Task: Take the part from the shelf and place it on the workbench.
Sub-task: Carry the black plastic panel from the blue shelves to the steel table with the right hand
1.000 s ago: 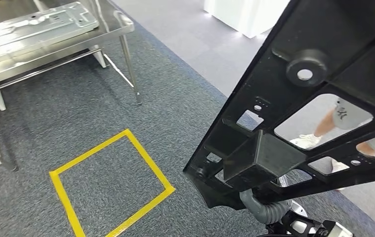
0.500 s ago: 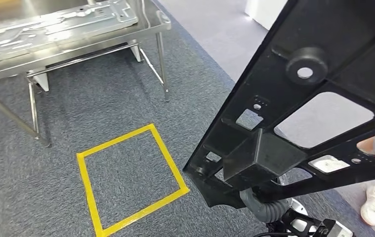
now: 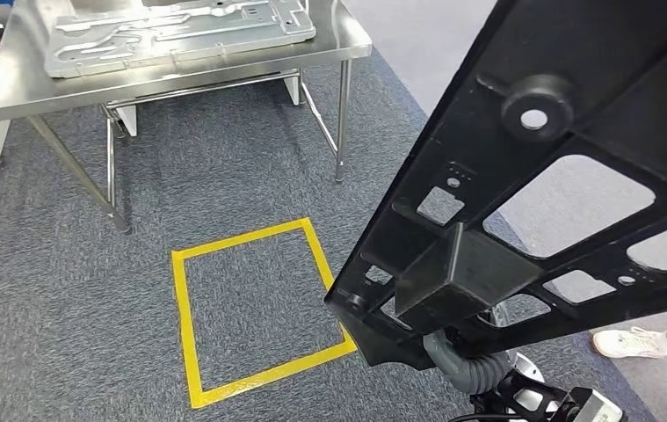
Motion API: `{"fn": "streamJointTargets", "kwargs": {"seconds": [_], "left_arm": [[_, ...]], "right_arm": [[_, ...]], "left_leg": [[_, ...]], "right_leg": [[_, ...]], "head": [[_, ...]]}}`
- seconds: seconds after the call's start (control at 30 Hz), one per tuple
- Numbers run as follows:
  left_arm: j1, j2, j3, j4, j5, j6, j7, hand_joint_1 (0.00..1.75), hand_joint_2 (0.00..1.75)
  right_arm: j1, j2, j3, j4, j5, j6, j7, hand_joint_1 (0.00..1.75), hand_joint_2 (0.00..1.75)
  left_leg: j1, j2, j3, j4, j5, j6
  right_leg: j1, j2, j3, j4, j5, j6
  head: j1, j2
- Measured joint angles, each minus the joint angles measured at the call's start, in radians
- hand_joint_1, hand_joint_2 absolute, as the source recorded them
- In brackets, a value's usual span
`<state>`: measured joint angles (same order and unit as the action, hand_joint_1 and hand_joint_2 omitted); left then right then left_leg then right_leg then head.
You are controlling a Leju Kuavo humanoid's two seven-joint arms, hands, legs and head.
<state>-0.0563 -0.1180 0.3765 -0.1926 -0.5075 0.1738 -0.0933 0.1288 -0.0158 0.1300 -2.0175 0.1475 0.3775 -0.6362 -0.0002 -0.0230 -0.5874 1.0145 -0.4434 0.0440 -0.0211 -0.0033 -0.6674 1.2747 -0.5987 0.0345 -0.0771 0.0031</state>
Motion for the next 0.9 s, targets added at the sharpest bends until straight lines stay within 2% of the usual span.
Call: {"fn": "streamJointTargets", "kwargs": {"seconds": [0.03, 0.07, 0.1, 0.13, 0.17, 0.2, 0.3, 0.37, 0.43, 0.47, 0.5, 0.53, 0.6, 0.63, 0.67, 0.73, 0.8, 0.83, 0.9], "left_arm": [[0.0, 0.0, 0.002, 0.0, 0.001, -0.002, 0.0, 0.0, 0.0], [0.0, 0.0, 0.005, 0.0, 0.002, -0.004, 0.0, 0.0, 0.0], [0.0, -0.001, 0.008, 0.0, 0.003, -0.005, 0.001, 0.0, 0.0], [-0.001, -0.002, 0.009, 0.0, 0.002, -0.006, 0.001, 0.0, 0.0], [-0.001, -0.002, 0.011, 0.0, 0.002, -0.006, 0.002, 0.0, 0.0], [0.0, -0.002, 0.012, 0.0, 0.002, -0.007, 0.002, 0.0, 0.0], [0.0, -0.002, 0.012, 0.0, 0.001, -0.007, 0.002, 0.0, 0.0], [-0.001, -0.001, 0.012, 0.0, 0.001, -0.007, 0.001, 0.0, 0.0], [0.0, -0.001, 0.013, 0.0, 0.0, -0.007, 0.001, 0.0, 0.0], [0.001, -0.001, 0.013, 0.0, 0.0, -0.007, 0.001, 0.0, 0.0], [0.003, -0.001, 0.013, 0.0, 0.0, -0.007, 0.001, 0.0, 0.0], [0.005, -0.001, 0.013, 0.0, 0.0, -0.007, 0.001, 0.0, 0.0], [0.007, -0.001, 0.013, 0.0, -0.001, -0.007, 0.001, 0.0, 0.0], [0.007, -0.001, 0.014, 0.0, -0.001, -0.007, 0.001, 0.0, 0.0], [0.006, -0.001, 0.014, 0.0, -0.002, -0.007, 0.0, 0.0, 0.0], [0.005, 0.0, 0.015, 0.0, -0.002, -0.006, 0.0, 0.0, 0.0], [0.006, 0.001, 0.015, 0.0, -0.002, -0.006, 0.0, 0.0, 0.0], [0.006, 0.001, 0.015, 0.0, -0.002, -0.006, 0.0, 0.0, 0.0], [0.004, 0.001, 0.016, 0.0, -0.002, -0.006, 0.0, 0.0, 0.0]], "right_arm": [[0.0, 0.0, 0.0, 0.0, -0.003, -0.001, 0.003, 1.75, 1.75], [-0.001, 0.001, -0.001, 0.0, -0.005, -0.001, 0.005, 1.75, 1.75], [-0.002, 0.001, -0.001, 0.001, -0.007, -0.001, 0.008, 1.75, 1.75], [-0.004, 0.002, -0.001, 0.0, -0.008, -0.001, 0.009, 1.75, 1.75], [-0.005, 0.003, -0.001, 0.0, -0.009, 0.0, 0.01, 1.75, 1.75], [-0.005, 0.004, -0.001, 0.0, -0.01, 0.0, 0.011, 1.75, 1.75], [-0.007, 0.01, -0.002, -0.001, -0.013, 0.0, 0.016, 1.75, 1.75], [-0.009, 0.015, -0.002, -0.001, -0.017, 0.0, 0.021, 1.75, 1.75], [-0.009, 0.018, -0.002, 0.0, -0.018, 0.0, 0.025, 1.75, 1.75], [-0.008, 0.018, -0.002, 0.0, -0.018, 0.001, 0.026, 1.75, 1.75], [-0.008, 0.019, -0.002, 0.001, -0.018, 0.001, 0.027, 1.75, 1.75], [-0.008, 0.019, -0.002, 0.001, -0.019, 0.002, 0.027, 1.75, 1.75], [-0.009, 0.019, -0.002, 0.001, -0.021, 0.005, 0.028, 1.75, 1.75], [-0.009, 0.019, -0.002, 0.001, -0.021, 0.006, 0.028, 1.75, 1.75], [-0.01, 0.019, -0.002, 0.001, -0.022, 0.007, 0.029, 1.75, 1.75], [-0.012, 0.019, -0.002, 0.001, -0.024, 0.009, 0.03, 1.75, 1.75], [-0.013, 0.019, -0.002, 0.001, -0.025, 0.01, 0.03, 1.75, 1.75], [-0.015, 0.019, -0.002, 0.001, -0.025, 0.011, 0.03, 1.75, 1.75], [-0.015, 0.019, -0.004, 0.001, -0.027, 0.014, 0.03, 1.75, 1.75]], "left_leg": [[-0.002, -0.006, 0.002, 0.001, -0.001, 0.0], [-0.003, -0.01, 0.004, 0.001, -0.002, -0.002], [-0.005, -0.014, 0.005, 0.001, -0.003, -0.004], [-0.006, -0.016, 0.004, 0.001, -0.004, -0.008], [-0.006, -0.018, 0.004, 0.001, -0.005, -0.013], [-0.006, -0.018, 0.004, 0.0, -0.007, -0.019], [-0.006, -0.011, 0.003, 0.012, -0.022, -0.036], [-0.003, 0.001, -0.034, 0.1, -0.067, -0.046], [0.002, 0.007, -0.105, 0.237, -0.122, -0.053], [0.004, 0.008, -0.131, 0.281, -0.131, -0.056], [0.006, 0.01, -0.139, 0.289, -0.118, -0.057], [0.007, 0.012, -0.128, 0.257, -0.087, -0.058], [0.007, 0.021, -0.067, 0.123, -0.013, -0.052], [0.005, 0.025, -0.038, 0.064, 0.004, -0.046], [0.001, 0.028, -0.018, 0.027, 0.006, -0.039], [-0.003, 0.027, -0.005, 0.007, -0.012, -0.023], [-0.001, 0.021, 0.015, -0.003, -0.022, -0.009], [0.0, 0.019, 0.029, -0.007, -0.027, -0.003], [0.0, 0.016, 0.051, -0.011, -0.041, 0.005]], "right_leg": [[0.001, 0.001, 0.016, -0.05, 0.038, -0.005], [0.004, 0.003, 0.044, -0.123, 0.078, -0.013], [0.008, 0.006, 0.07, -0.187, 0.107, -0.019], [0.012, 0.008, 0.088, -0.23, 0.122, -0.024], [0.015, 0.01, 0.097, -0.256, 0.128, -0.027], [0.017, 0.009, 0.098, -0.259, 0.126, -0.029], [0.011, 0.005, 0.107, -0.272, 0.126, -0.042], [0.007, -0.001, 0.118, -0.279, 0.125, -0.051], [0.007, -0.006, 0.125, -0.279, 0.116, -0.055], [0.008, -0.008, 0.13, -0.279, 0.111, -0.055], [0.008, -0.009, 0.137, -0.278, 0.105, -0.054], [0.008, -0.01, 0.145, -0.278, 0.099, -0.052], [0.008, -0.013, 0.167, -0.279, 0.083, -0.045], [0.009, -0.014, 0.175, -0.278, 0.075, -0.04], [0.01, -0.015, 0.181, -0.28, 0.068, -0.034], [0.01, -0.015, 0.19, -0.276, 0.066, -0.019], [0.007, -0.013, 0.183, -0.241, 0.071, -0.007], [0.006, -0.011, 0.162, -0.203, 0.069, -0.003], [0.004, -0.006, 0.08, -0.088, 0.045, 0.002]], "head": [[0.0, 0.0], [0.0, 0.0], [0.0, 0.0], [0.0, 0.0], [0.0, 0.0], [0.0, 0.0], [0.0, 0.0], [0.0, 0.0], [0.0, 0.0], [0.0, 0.0], [0.0, 0.0], [0.0, 0.0], [0.0, 0.0], [0.0, 0.0], [0.0, 0.0], [0.0, 0.0], [0.001, 0.0], [0.001, 0.0], [0.002, 0.0]]}}
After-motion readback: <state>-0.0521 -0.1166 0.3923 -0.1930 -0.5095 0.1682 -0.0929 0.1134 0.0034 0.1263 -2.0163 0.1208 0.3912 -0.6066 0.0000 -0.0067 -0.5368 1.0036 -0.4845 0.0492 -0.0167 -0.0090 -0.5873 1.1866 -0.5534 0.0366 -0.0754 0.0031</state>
